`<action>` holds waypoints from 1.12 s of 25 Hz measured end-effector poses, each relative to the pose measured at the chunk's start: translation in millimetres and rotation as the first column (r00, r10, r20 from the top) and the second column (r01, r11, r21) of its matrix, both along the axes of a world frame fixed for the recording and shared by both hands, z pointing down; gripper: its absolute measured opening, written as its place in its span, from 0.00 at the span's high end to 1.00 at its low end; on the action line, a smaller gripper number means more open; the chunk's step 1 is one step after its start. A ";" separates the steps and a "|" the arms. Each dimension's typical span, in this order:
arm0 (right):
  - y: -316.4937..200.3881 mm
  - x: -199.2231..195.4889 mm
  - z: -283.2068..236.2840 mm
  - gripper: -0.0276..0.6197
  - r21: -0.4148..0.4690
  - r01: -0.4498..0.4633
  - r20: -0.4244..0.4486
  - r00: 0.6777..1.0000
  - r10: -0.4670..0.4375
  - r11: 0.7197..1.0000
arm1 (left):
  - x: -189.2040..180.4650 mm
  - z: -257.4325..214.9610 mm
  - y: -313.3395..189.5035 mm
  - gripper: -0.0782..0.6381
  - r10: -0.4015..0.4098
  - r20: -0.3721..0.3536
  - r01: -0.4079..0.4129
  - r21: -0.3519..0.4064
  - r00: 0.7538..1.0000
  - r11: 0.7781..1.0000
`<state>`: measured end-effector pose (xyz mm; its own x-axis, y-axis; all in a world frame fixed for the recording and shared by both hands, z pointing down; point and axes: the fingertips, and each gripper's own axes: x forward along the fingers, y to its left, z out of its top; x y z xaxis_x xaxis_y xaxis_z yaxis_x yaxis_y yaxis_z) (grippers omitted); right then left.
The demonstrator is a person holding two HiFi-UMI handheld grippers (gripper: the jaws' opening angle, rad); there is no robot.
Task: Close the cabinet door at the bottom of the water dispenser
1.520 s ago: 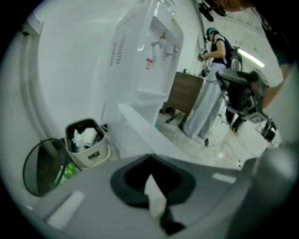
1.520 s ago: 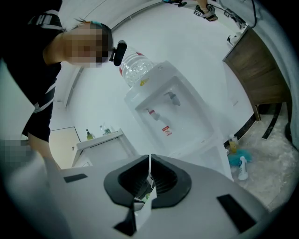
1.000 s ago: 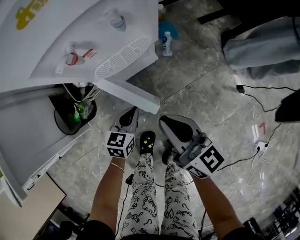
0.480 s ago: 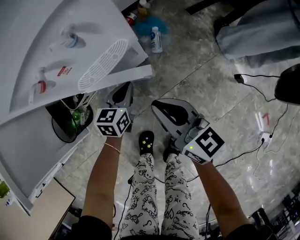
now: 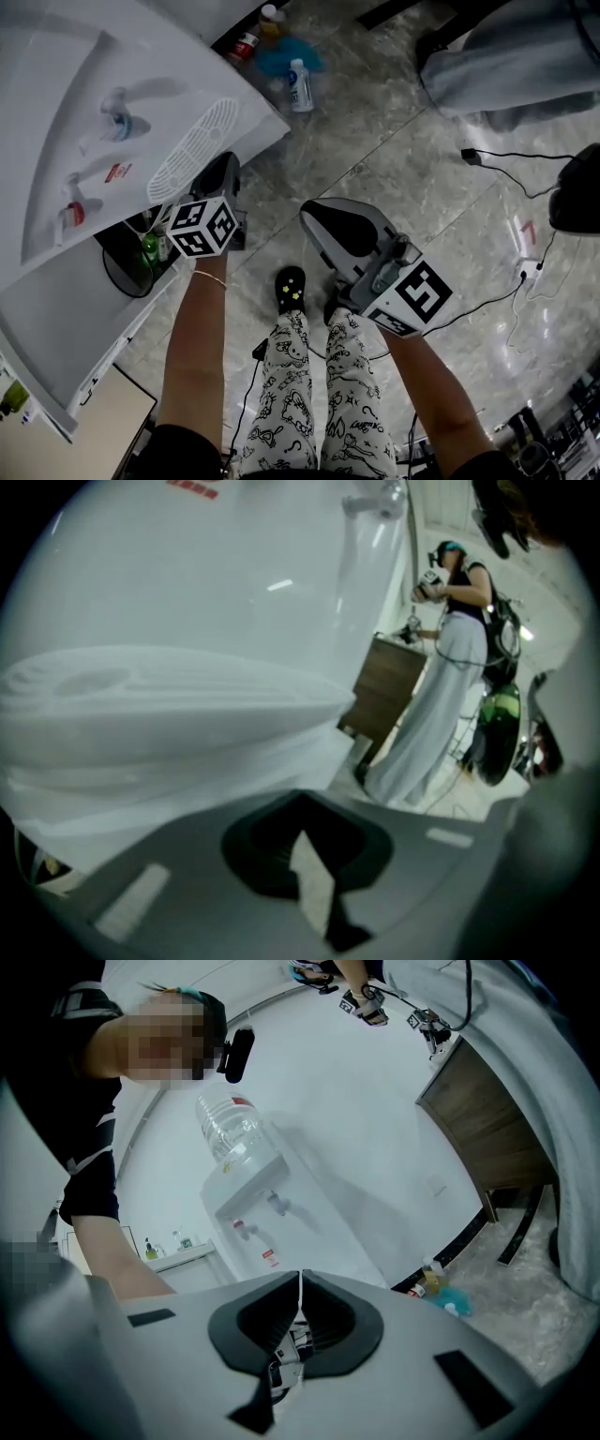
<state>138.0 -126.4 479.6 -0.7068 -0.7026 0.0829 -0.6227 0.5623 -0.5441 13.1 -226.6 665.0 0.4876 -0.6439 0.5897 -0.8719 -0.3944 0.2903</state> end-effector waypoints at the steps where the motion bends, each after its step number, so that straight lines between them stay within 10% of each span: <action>1: -1.6 1.4 -1.4 0.93 0.002 -0.005 0.001 1.000 0.005 1.000 | -1.0 1.3 -1.3 0.90 0.001 0.009 -0.001 -0.002 1.000 1.000; 15: -1.1 -7.5 -4.8 0.93 -0.010 -0.034 0.020 0.999 0.034 0.999 | -29.1 6.0 -10.8 0.90 -0.113 -0.013 0.113 -0.011 0.994 0.994; 28: 25.5 -22.5 -3.2 0.93 -0.069 -0.012 -0.096 0.995 0.005 0.998 | 26.7 -59.4 66.1 0.90 0.114 -0.052 -0.111 0.042 0.992 0.993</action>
